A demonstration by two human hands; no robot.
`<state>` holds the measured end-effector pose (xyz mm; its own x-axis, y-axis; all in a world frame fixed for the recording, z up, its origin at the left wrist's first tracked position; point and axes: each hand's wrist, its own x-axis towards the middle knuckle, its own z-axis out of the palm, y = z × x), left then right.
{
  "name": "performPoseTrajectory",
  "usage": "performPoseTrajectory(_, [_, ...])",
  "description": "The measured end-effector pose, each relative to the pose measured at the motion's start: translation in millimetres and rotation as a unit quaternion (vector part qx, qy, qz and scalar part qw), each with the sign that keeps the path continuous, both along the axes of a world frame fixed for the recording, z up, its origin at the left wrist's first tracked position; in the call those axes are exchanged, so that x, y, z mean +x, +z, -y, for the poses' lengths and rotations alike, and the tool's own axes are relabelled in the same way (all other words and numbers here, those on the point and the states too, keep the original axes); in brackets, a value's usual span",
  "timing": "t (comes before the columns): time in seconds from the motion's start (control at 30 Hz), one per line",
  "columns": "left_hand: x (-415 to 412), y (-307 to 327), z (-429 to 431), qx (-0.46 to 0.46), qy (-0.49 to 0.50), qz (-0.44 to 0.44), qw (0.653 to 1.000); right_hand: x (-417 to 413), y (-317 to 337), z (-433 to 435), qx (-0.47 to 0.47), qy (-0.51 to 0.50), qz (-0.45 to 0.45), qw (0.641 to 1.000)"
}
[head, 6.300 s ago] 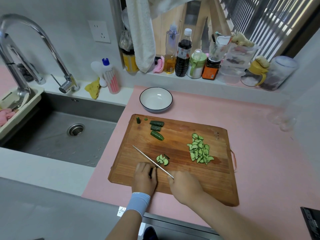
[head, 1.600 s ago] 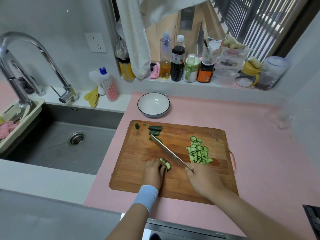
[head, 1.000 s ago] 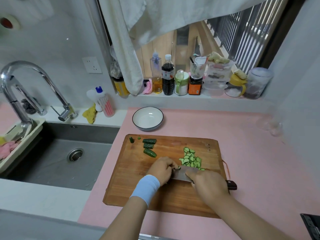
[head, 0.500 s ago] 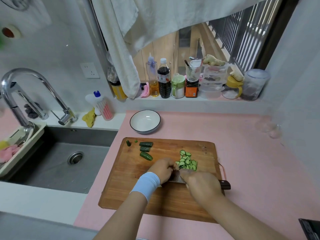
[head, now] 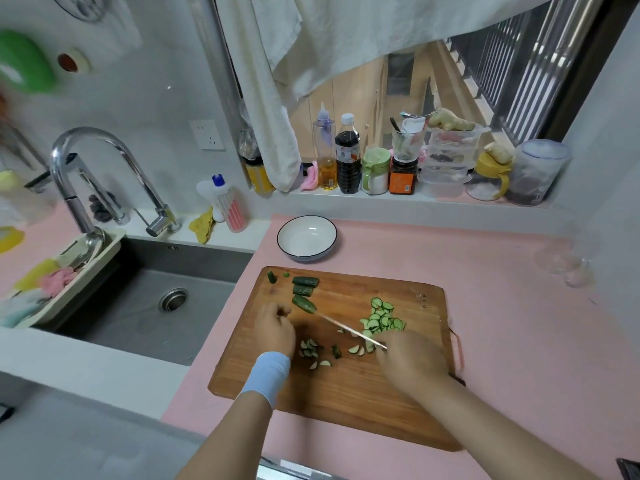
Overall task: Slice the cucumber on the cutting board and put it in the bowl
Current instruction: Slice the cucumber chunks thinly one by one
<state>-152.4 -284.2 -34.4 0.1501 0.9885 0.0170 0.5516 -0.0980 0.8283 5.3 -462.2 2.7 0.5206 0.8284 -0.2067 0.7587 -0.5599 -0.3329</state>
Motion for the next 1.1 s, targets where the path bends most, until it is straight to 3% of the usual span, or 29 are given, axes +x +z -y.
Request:
performPoseTrajectory(0.13, [-26,-32,1,-0.119,-0.167,-0.169,0.964,-8,3,-10,0.028,-0.063,-0.135,0.988])
performPoseTrajectory(0.23, [-23,-40,6,-0.083,-0.264,-0.261,0.925,-16,-2,-16,0.039,-0.090,-0.179,0.979])
performPoseTrajectory(0.5, [25,-38,-3,-0.011,-0.350,-0.212,0.912,-23,-10,-17,0.044,-0.161,-0.185,0.969])
performPoseTrajectory(0.63, [29,-36,-14,0.060,-0.399,-0.248,0.881,-23,-7,-16,0.055,-0.200,-0.175,0.963])
performPoseTrajectory(0.77, [31,-52,-21,0.119,-0.495,-0.271,0.817,-25,-7,-17,0.070,-0.230,-0.169,0.956])
performPoseTrajectory(0.93, [43,-52,-18,0.157,-0.474,-0.255,0.828,-29,-8,-15,0.085,-0.255,-0.164,0.949])
performPoseTrajectory(1.0, [48,-47,-17,0.102,-0.461,-0.219,0.854,-28,-8,-13,0.087,-0.262,-0.162,0.947])
performPoseTrajectory(1.1, [59,-41,-19,-0.055,-0.449,-0.165,0.876,-27,-8,-10,0.087,-0.273,-0.164,0.944])
